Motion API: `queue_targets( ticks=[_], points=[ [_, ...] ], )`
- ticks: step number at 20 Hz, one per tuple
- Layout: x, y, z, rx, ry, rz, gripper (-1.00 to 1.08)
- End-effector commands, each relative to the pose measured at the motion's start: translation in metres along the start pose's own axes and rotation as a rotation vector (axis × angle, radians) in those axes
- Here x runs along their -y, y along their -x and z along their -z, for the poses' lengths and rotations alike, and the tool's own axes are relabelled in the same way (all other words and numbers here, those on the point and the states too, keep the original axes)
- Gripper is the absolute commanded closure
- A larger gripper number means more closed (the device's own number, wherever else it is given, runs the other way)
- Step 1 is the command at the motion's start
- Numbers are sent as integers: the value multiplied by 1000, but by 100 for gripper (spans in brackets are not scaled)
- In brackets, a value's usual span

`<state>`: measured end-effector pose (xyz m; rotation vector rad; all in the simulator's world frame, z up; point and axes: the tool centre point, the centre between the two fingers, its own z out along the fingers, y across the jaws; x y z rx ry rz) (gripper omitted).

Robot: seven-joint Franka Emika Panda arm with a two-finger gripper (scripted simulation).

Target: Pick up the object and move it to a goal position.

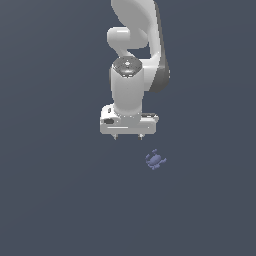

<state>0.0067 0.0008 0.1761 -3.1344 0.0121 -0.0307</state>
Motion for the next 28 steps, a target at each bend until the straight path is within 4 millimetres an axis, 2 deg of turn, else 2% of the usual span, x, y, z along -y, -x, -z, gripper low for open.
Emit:
queue_targets(
  ticks=[1, 4, 9, 17, 23, 28],
  points=[
    [0, 0, 0, 0, 0, 0, -92],
    [5, 0, -1, 0, -6, 1, -92],
    [23, -1, -6, -1, -32, -2, -92],
    [27, -2, -8, -1, -32, 17, -92],
    [42, -9, -20, 3, -24, 118, -92],
    [62, -17, -36, 8, -15, 260, -92]
  ],
)
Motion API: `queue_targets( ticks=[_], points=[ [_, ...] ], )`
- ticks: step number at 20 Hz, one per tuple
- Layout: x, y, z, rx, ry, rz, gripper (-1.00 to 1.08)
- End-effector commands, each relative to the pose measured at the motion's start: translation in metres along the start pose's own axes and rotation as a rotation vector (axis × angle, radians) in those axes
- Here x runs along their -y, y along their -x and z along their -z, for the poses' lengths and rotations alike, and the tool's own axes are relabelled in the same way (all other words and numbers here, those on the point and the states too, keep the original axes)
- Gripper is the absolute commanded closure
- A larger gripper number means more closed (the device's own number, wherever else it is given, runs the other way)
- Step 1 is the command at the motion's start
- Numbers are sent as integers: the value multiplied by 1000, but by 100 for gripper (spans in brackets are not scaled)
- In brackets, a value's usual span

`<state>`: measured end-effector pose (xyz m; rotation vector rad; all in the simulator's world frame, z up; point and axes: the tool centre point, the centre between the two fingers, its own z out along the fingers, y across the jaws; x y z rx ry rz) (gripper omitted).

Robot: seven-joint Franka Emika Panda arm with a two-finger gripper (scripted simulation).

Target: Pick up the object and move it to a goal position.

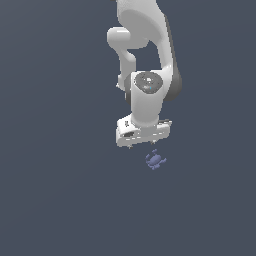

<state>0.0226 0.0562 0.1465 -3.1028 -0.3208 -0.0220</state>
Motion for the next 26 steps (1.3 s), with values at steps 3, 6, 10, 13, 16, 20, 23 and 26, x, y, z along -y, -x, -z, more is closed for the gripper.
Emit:
queue_targets(
  ticks=[3, 6, 10, 13, 16, 20, 23, 26],
  points=[
    [21, -13, -19, 8, 8, 155, -92],
    [35, -21, -31, 13, 12, 255, -92],
    [49, -28, -44, 17, 15, 356, -92],
    [57, -31, -50, 19, 16, 410, -92],
    [62, -34, -55, 20, 16, 445, -92],
    [64, -35, -57, 21, 17, 462, -92],
    [64, -34, -58, 21, 16, 456, -92],
    [64, -34, -67, 21, 16, 457, -92]
  ],
)
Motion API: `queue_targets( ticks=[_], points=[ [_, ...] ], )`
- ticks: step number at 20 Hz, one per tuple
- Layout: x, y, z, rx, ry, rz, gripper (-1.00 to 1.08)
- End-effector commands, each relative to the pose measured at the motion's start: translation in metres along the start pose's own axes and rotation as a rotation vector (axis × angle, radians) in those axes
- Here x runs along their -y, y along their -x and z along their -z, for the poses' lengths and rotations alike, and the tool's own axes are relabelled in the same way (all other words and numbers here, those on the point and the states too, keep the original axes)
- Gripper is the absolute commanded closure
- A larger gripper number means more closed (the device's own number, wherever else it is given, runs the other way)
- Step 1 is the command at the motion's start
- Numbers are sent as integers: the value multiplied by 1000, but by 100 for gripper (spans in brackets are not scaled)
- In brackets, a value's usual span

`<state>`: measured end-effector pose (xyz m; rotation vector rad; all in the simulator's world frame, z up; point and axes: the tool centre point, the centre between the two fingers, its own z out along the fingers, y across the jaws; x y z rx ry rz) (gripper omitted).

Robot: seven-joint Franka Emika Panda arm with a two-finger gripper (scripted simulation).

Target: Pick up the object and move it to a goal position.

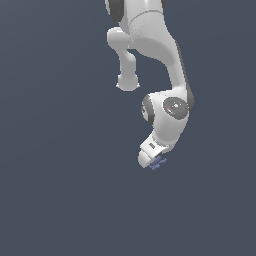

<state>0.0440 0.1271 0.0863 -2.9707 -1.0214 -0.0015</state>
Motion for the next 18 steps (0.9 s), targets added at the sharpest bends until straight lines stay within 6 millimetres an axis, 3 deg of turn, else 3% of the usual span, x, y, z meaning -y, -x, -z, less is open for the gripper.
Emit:
queue_targets(
  ticks=[1, 7, 12, 13, 18],
  points=[
    [1, 0, -9, 1, -1, 1, -92],
    [1, 1, -40, 1, 0, 5, -92],
    [1, 0, -45, 1, 0, 6, -92],
    [1, 0, -45, 1, 0, 6, 108],
    [1, 0, -45, 1, 0, 6, 108]
  ],
)
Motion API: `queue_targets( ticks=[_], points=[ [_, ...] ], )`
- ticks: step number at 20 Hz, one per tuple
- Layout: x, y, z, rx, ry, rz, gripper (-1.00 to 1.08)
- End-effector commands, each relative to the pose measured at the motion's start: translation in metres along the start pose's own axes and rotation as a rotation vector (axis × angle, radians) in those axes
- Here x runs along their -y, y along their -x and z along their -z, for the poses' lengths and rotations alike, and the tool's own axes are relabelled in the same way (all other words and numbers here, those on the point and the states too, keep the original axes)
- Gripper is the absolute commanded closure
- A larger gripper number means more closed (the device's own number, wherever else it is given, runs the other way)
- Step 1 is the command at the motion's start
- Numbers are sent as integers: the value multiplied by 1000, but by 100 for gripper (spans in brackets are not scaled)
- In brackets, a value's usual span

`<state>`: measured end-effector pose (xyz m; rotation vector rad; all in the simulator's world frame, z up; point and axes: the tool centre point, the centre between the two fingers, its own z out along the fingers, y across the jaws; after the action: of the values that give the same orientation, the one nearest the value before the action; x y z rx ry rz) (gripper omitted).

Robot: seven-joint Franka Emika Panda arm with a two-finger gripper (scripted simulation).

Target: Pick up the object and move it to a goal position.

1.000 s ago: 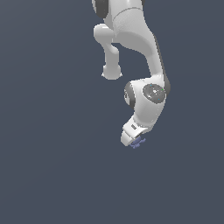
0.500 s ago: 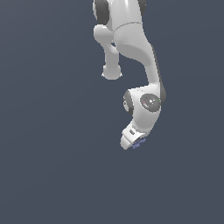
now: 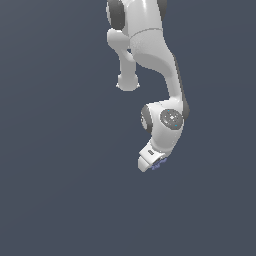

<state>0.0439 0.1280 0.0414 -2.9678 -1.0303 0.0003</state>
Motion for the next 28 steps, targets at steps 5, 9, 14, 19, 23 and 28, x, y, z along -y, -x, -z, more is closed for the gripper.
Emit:
queue_targets(
  ticks=[5, 9, 14, 19, 23, 28],
  points=[
    [-1, 0, 0, 0, 0, -1, 108],
    [-5, 1, 6, 0, 0, -1, 108],
    [-22, 6, 29, 0, 0, -1, 108],
    [-50, 13, 67, 0, 0, 0, 108],
    [-76, 18, 102, -1, -1, 0, 108],
    [-108, 25, 145, -1, -1, 0, 108]
  ],
)
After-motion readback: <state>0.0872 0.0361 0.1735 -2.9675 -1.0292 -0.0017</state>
